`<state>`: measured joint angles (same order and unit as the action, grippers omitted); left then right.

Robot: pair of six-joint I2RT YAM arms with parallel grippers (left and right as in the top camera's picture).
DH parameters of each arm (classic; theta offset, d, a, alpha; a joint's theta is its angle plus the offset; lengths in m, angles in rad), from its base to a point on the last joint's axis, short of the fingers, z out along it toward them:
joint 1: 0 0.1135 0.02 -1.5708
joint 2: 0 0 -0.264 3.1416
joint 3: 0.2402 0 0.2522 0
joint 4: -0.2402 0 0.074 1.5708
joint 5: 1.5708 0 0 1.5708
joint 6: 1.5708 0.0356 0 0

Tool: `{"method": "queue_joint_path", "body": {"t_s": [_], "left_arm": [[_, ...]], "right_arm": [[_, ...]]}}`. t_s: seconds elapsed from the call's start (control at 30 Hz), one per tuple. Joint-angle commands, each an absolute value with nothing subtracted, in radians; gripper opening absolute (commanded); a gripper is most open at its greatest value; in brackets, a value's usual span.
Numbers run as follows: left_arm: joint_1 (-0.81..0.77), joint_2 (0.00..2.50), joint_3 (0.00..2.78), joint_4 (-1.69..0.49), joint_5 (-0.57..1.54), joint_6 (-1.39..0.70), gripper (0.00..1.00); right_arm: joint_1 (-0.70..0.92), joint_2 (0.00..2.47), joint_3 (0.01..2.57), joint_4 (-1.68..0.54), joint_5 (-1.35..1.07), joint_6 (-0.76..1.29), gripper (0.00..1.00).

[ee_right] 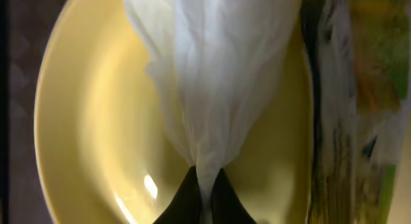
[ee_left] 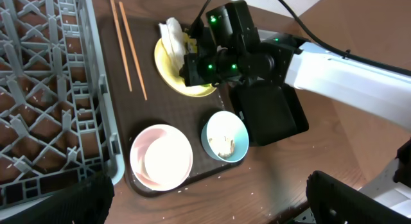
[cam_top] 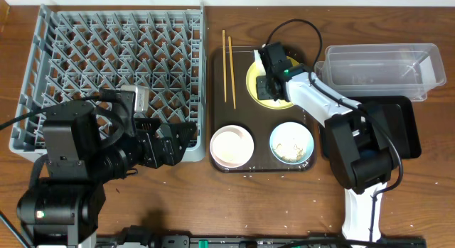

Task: Sort waste into correct bins and load items into the dishwasher
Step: 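Grasp the white tissue on the yellow plate with the right gripper, then move the tissue over the clear plastic bin and release it, then grasp the green wrapper on the yellow plate with the right gripper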

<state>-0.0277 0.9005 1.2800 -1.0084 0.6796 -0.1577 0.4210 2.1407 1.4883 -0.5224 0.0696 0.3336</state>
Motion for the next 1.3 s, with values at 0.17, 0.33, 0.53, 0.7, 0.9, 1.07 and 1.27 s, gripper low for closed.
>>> {"method": "queue_joint_path", "body": {"t_s": [0.17, 0.33, 0.53, 0.7, 0.9, 1.07, 1.27], "left_arm": [[-0.024, 0.896, 1.305, -1.01, 0.696, -0.158, 0.96], [-0.024, 0.897, 1.305, -1.009, 0.696, -0.154, 0.96], [-0.024, 0.897, 1.305, -1.009, 0.696, -0.155, 0.96], [-0.024, 0.897, 1.305, -1.009, 0.696, -0.155, 0.96], [-0.024, 0.897, 1.305, -1.01, 0.696, -0.155, 0.96], [-0.024, 0.896, 1.305, -1.009, 0.696, -0.155, 0.96], [-0.023, 0.896, 1.305, -1.008, 0.696, -0.155, 0.97]], "right_arm": [[0.299, 1.83, 1.536, -0.691, -0.043, 0.494, 0.01], [0.146, 1.692, 1.536, -0.821, -0.022, 0.683, 0.01], [-0.038, 1.71, 1.516, -0.875, 0.102, 0.929, 0.01], [-0.075, 1.774, 1.515, -0.857, 0.107, 0.993, 0.01], [-0.077, 1.818, 1.516, -0.794, 0.105, 0.916, 0.31], [-0.068, 1.747, 1.547, -0.744, -0.075, 0.658, 0.44], [0.037, 1.654, 1.547, -0.771, -0.296, 0.304, 0.57]]}}
